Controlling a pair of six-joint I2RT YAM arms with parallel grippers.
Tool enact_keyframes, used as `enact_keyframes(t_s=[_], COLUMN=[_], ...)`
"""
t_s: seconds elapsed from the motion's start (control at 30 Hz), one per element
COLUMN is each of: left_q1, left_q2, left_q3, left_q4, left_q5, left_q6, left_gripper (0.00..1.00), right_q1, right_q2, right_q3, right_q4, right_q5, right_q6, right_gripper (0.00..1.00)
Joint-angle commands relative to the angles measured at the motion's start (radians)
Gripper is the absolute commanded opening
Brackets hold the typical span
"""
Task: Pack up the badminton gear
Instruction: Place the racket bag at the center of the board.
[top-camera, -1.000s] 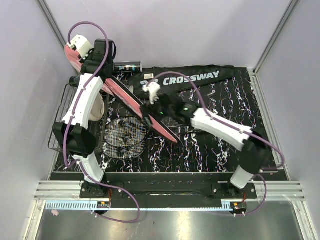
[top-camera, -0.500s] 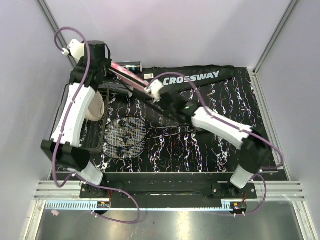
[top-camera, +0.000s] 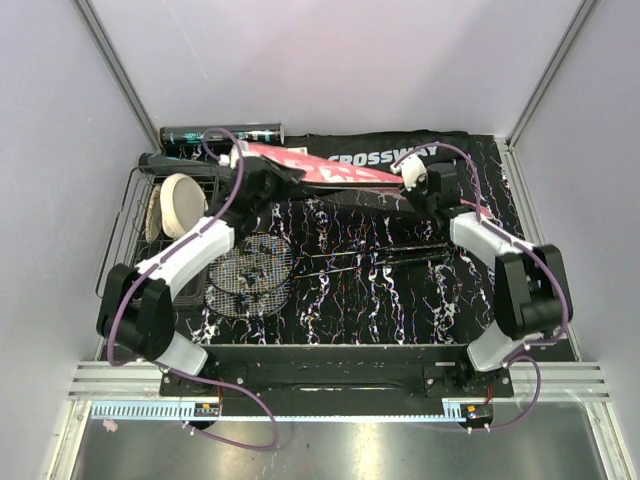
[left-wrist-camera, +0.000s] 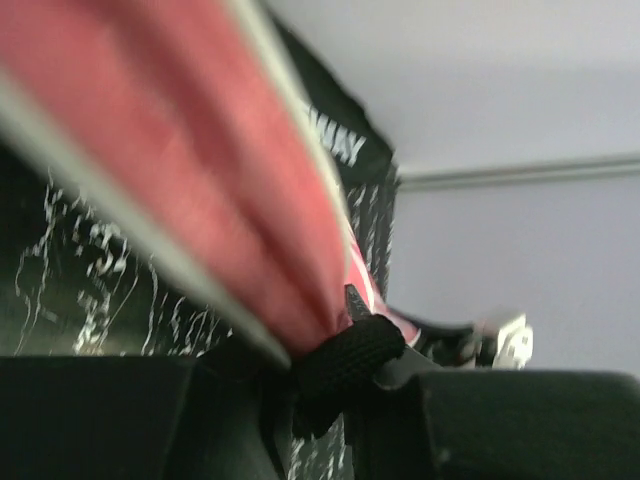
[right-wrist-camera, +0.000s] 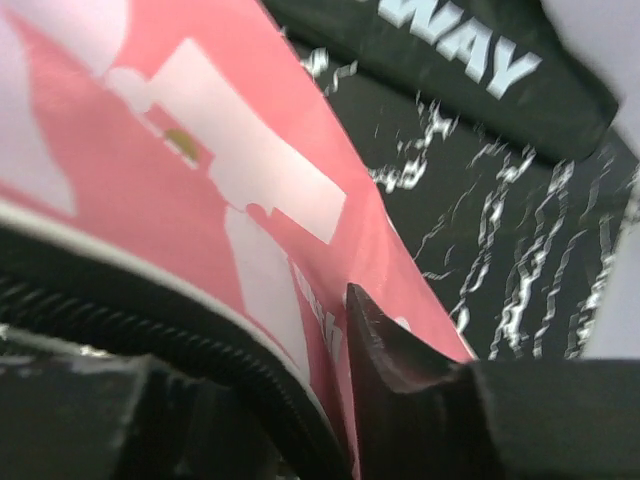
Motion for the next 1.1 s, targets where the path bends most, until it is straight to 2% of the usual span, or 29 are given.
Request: enact_keyframes(t_s=[0.0,0.03,0.07,0.1,0.13,0.17,0.23,0.27,0.3,0.33,0.4,0.43,0.57,0.7,0.73,0.77,0.8,0.83,0.87,0.93,1.0,1.07], left_q1=[-0.060,-0.083,-0.093,-0.097,-0.100,-0.100,-0.102,-0.102,-0.102,-0.105,-0.108,-0.111,-0.131,-0.139,-0.146,-0.151,-0.154,-0.165,-0.168,-0.173,-0.174,-0.174], left_q2=[-0.018,-0.014,-0.006,0.000,0.006,0.029,0.062,0.066,0.068,0.066,0.063,0.069,0.063,0.062,0.059,0.059,0.057,0.059,0.059,0.051,0.043,0.036], left_q3=[-0.090,-0.110,-0.118,-0.124,-0.123,-0.114,-0.078,-0.074,-0.072,-0.081,-0.086,-0.084,-0.083,-0.083,-0.087,-0.093,-0.104,-0.107,-0.110,-0.130,-0.159,-0.176], left_q4=[0.221,0.225,0.235,0.233,0.232,0.218,0.189,0.169,0.173,0.173,0.163,0.158,0.132,0.117,0.114,0.120,0.124,0.130,0.130,0.143,0.163,0.198], left_q5=[0.074,0.055,0.052,0.005,-0.005,-0.014,-0.032,-0.037,-0.044,-0.055,-0.086,-0.087,-0.146,-0.176,-0.183,-0.187,-0.187,-0.189,-0.192,-0.210,-0.225,-0.227], left_q6=[0.058,0.061,0.070,0.070,0.070,0.083,0.099,0.106,0.112,0.121,0.121,0.113,0.127,0.116,0.112,0.110,0.112,0.118,0.119,0.119,0.121,0.133], left_gripper=[0.00,0.00,0.00,0.00,0.00,0.00,0.00,0.00,0.00,0.00,0.00,0.00,0.00,0.00,0.00,0.00,0.00,0.00,0.00,0.00,0.00,0.00], right_q1=[-0.133,-0.130,-0.124,-0.117,-0.104,-0.080,-0.071,-0.065,-0.058,-0.049,-0.041,-0.041,-0.049,-0.135,-0.214,-0.244,-0.285,-0.326,-0.340,-0.360,-0.374,-0.382], right_q2=[0.101,0.125,0.138,0.150,0.179,0.184,0.121,0.074,0.014,-0.123,-0.263,-0.383,-0.488,-0.297,-0.173,-0.105,-0.039,0.086,0.151,0.337,0.512,0.610], right_q3=[0.054,0.070,0.091,0.152,0.206,0.266,0.296,0.270,0.183,0.136,0.046,0.021,0.031,0.252,0.297,0.343,0.419,0.447,0.520,0.609,0.771,0.895], right_q4=[0.152,0.070,0.016,-0.039,-0.252,-0.370,-0.547,-0.567,-0.567,-0.546,-0.541,-0.528,-0.567,-0.554,-0.540,-0.525,-0.491,-0.381,-0.350,-0.283,-0.297,-0.305], right_q5=[0.144,0.130,0.132,0.191,0.240,0.289,0.204,0.067,0.011,-0.030,-0.171,-0.218,-0.299,-0.249,-0.259,-0.337,-0.386,-0.417,-0.416,-0.410,-0.371,-0.353], right_q6=[0.089,0.102,0.172,0.229,0.300,0.480,0.627,0.728,0.755,0.781,0.846,0.856,0.953,1.135,1.198,1.326,1.384,1.442,1.544,1.609,1.637,1.703], right_gripper=[0.41,0.49,0.68,0.78,0.81,0.82,0.86,0.87,0.91,0.92,0.96,0.98,1.00,1.00,1.00,1.00,1.00,1.00,1.00,1.00,1.00,1.00])
